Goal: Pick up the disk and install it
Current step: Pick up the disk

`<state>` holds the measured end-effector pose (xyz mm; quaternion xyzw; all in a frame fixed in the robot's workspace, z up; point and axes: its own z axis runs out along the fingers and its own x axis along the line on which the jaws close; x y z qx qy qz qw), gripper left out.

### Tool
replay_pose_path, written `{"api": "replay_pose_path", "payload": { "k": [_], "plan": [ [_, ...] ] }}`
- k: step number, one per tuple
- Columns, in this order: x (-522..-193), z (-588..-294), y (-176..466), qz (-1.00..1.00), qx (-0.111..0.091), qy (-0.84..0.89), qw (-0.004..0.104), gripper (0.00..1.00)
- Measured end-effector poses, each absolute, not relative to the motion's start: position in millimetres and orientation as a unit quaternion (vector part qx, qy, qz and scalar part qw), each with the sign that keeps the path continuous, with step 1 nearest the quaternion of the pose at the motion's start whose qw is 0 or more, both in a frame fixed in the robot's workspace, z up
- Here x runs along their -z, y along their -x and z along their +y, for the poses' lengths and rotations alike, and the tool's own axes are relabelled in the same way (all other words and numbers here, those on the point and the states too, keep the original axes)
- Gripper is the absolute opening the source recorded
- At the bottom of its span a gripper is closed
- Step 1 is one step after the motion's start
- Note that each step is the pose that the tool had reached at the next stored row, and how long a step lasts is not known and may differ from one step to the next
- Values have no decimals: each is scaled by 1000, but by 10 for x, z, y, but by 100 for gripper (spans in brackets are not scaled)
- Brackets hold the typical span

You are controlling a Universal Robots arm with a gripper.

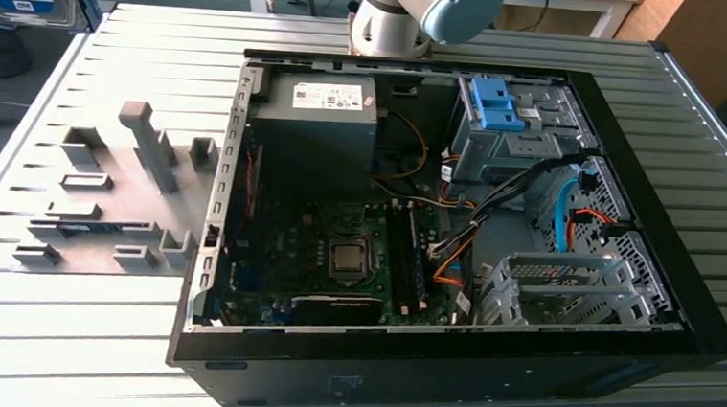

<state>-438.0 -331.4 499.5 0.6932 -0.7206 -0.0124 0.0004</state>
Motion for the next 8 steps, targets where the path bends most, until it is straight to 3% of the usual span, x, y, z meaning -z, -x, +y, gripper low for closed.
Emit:
{"api": "replay_pose_path", "payload": {
  "k": [8],
  "plan": [
    [-4995,-3354,4296,-721,12,-693,0,37]
  ]
}}
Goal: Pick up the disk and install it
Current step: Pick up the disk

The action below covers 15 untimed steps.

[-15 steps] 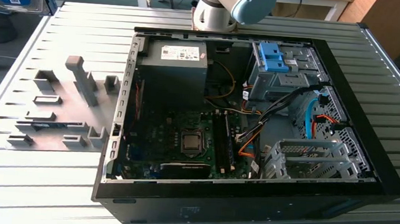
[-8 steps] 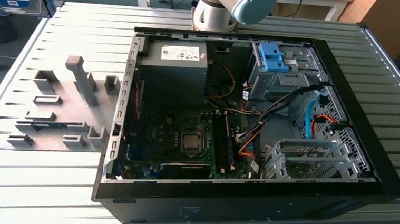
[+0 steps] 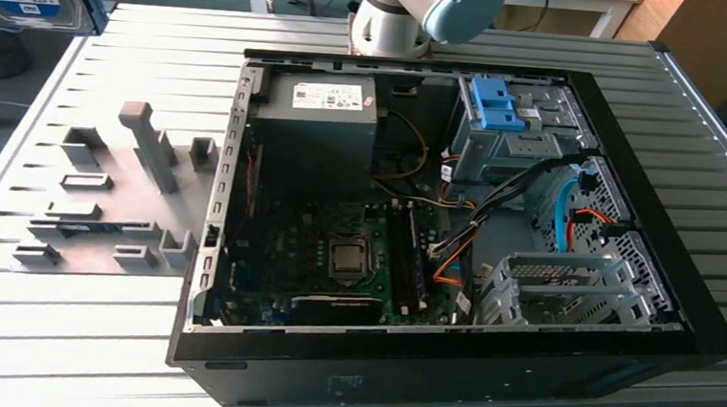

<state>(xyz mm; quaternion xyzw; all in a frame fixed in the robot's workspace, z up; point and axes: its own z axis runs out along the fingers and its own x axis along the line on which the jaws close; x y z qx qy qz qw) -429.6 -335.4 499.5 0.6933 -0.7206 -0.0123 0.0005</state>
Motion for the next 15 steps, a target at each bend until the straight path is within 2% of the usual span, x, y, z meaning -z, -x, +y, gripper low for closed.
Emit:
{"api": "replay_pose_path", "payload": {
  "k": [15],
  "plan": [
    [-4994,-3354,4105,-721,12,-693,0,37]
  ]
}}
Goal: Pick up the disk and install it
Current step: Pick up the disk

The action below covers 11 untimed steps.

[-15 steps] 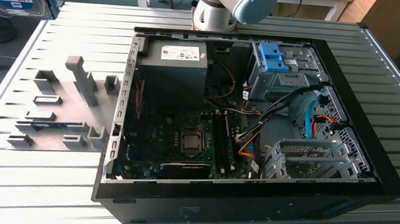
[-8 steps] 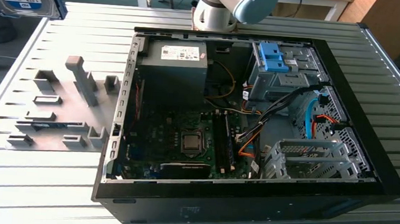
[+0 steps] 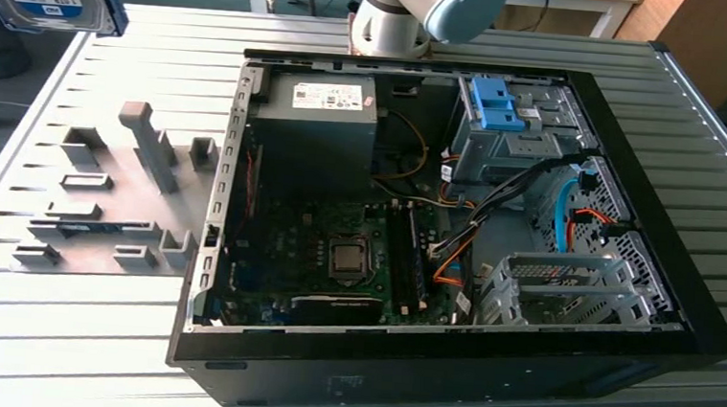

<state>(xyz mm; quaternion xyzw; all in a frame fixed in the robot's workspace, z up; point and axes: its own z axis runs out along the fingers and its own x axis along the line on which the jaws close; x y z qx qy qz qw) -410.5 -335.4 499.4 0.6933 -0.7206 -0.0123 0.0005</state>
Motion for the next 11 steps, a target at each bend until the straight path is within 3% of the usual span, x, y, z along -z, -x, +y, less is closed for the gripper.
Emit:
{"api": "replay_pose_path", "payload": {
  "k": [11],
  "plan": [
    [-4993,-3354,3876,-721,12,-693,0,37]
  ]
}}
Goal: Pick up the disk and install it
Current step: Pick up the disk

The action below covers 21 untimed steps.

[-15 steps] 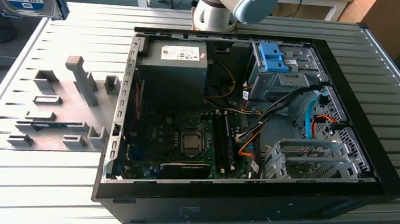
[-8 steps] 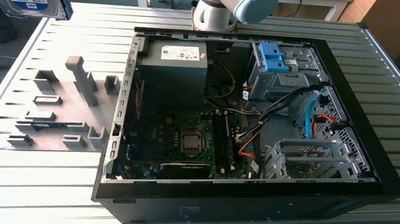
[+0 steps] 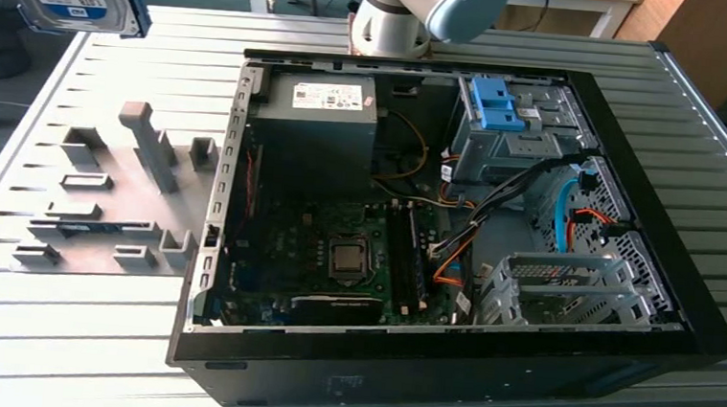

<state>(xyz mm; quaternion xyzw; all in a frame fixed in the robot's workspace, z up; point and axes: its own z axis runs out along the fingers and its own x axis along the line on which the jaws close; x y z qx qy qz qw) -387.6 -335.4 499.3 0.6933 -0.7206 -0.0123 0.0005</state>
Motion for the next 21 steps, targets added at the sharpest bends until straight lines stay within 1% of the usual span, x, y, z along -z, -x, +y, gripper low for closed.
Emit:
{"api": "replay_pose_path", "payload": {
  "k": [21],
  "plan": [
    [-4991,-3354,3340,-721,12,-693,1,37]
  ]
}}
